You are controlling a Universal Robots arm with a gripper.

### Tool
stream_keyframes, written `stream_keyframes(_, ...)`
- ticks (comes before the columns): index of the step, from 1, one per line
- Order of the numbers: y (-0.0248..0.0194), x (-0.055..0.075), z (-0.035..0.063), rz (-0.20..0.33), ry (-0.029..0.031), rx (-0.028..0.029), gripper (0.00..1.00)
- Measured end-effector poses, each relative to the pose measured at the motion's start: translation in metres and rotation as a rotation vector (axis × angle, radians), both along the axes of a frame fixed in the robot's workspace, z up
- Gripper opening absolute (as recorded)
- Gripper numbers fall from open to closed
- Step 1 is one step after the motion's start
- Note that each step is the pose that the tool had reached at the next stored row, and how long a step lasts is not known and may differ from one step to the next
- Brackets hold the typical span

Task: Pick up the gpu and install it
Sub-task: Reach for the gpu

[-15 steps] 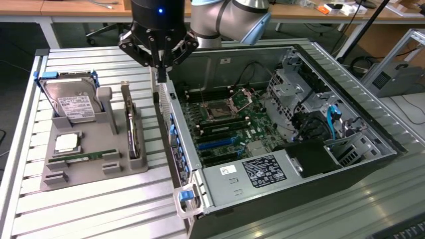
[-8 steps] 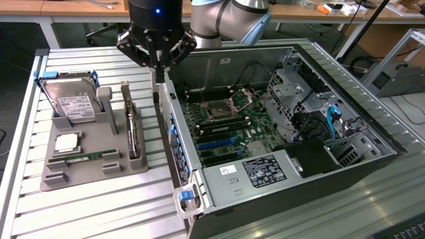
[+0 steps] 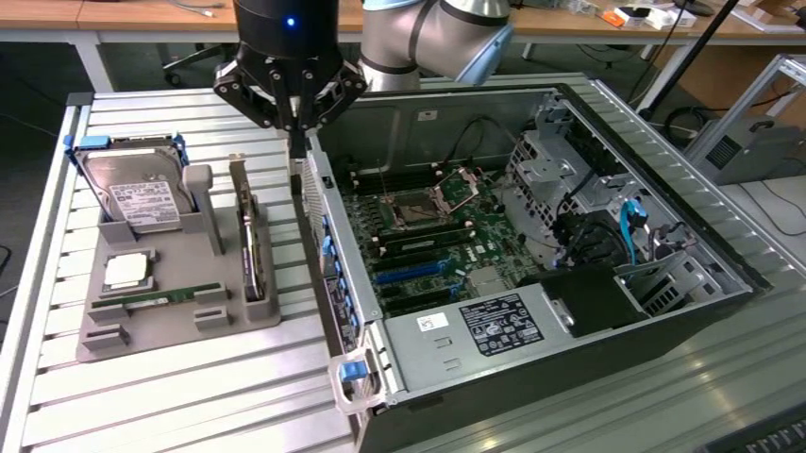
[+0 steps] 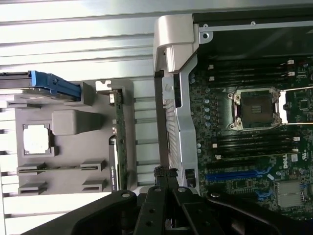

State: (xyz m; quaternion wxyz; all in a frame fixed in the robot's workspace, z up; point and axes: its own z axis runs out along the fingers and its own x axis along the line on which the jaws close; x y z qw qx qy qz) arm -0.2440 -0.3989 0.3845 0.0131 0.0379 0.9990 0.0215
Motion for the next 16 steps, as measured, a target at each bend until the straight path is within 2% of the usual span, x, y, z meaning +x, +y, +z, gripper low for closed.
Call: stream_keyframes(16,0.0000,-0.0084,-0.0009,0.000,0.0000,0.0000,0.11)
